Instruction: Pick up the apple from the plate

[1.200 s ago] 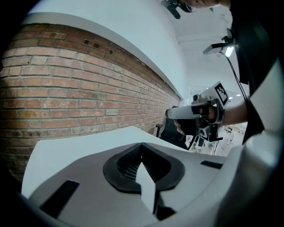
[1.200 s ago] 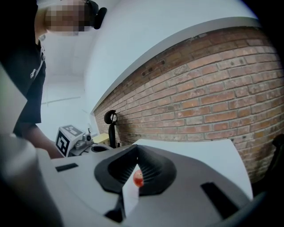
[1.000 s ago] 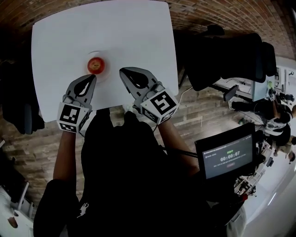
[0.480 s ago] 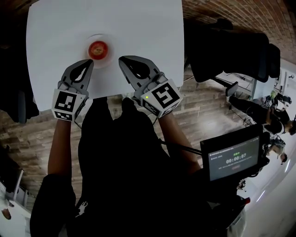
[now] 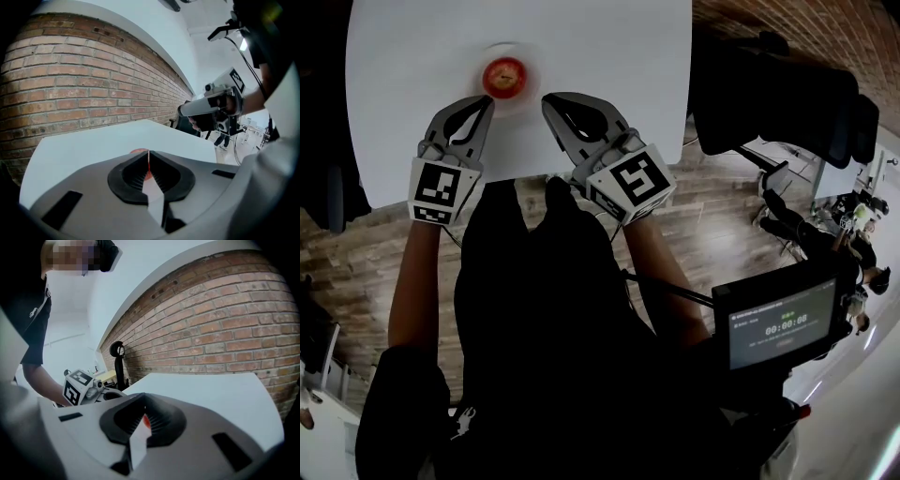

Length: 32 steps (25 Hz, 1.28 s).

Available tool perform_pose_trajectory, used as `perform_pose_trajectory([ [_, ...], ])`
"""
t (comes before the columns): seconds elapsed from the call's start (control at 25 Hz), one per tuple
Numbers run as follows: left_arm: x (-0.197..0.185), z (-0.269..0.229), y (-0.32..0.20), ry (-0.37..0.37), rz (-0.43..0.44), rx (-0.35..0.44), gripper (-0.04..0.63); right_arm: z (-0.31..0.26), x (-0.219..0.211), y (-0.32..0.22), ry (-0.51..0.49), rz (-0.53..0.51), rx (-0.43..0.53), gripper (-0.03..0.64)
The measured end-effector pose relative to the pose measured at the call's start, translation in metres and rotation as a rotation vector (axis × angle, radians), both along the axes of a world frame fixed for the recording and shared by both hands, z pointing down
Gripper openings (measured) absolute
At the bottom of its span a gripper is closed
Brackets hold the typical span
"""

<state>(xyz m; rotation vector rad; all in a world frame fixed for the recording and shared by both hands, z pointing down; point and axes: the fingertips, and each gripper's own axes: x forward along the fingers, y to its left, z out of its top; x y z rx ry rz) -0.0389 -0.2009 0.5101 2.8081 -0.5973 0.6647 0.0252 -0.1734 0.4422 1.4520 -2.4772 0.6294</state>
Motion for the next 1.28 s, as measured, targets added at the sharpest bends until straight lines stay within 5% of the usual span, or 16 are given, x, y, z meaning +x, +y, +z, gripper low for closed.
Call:
perform_pose_trajectory([
  [0.44, -0.001, 0.026, -0.005, -0.056, -0.021, 0.050, 0.009, 0.016, 0.003, 0.006, -0.005, 0.011, -0.032, 0.002],
  [1.28, -0.006, 0.040, -0.010, -0.083, -0.008, 0.059, 0.188, 0.023, -0.002, 0.003, -0.013, 0.014, -0.041, 0.003],
])
